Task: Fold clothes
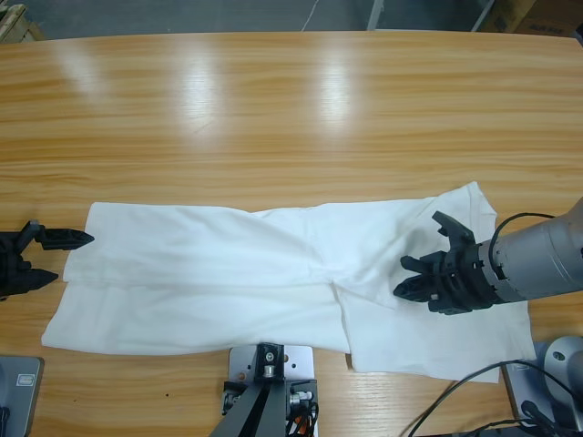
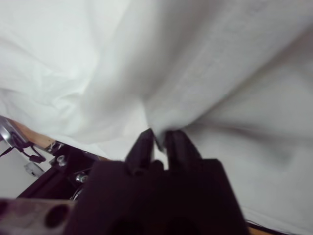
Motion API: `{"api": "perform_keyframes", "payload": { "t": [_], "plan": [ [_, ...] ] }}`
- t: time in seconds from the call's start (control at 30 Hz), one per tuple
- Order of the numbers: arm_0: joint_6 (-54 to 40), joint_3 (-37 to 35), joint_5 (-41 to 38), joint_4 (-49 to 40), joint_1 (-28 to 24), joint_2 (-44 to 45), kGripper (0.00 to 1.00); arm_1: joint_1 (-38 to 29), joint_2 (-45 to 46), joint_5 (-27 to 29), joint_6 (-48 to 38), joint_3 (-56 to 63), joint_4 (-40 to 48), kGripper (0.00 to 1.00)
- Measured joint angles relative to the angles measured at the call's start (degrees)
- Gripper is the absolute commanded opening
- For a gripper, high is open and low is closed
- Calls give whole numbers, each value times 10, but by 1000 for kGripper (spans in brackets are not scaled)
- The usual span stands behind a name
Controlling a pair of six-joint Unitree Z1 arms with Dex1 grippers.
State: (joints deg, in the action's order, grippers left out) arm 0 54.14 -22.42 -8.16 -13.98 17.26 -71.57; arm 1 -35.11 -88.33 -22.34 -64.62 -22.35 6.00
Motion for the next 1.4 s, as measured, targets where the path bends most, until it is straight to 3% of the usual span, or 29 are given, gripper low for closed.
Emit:
{"api": "perform_keyframes", "payload": {
  "t": [0.33,0.67,1.13,1.17,1.2,1.23,1.3,1.4],
  "plan": [
    [0,0,0,3,0,-3,1000,0,9,-10,2,-40,1,0],
    [0,0,0,4,0,-3,1000,1,-39,-21,18,-91,23,0],
    [0,0,0,4,0,-5,1000,57,-75,-12,59,-111,78,0],
    [0,0,0,4,0,-5,1000,57,-82,-12,59,-112,85,307],
    [0,0,0,4,0,-5,1000,58,-87,-12,59,-113,93,712],
    [0,0,0,4,0,-5,1000,58,-93,-12,59,-112,106,868],
    [0,0,0,4,0,-5,1000,58,-108,-17,63,-112,135,997],
    [0,0,0,4,0,-5,1000,58,-111,-19,77,-112,142,1000]
  ]
}}
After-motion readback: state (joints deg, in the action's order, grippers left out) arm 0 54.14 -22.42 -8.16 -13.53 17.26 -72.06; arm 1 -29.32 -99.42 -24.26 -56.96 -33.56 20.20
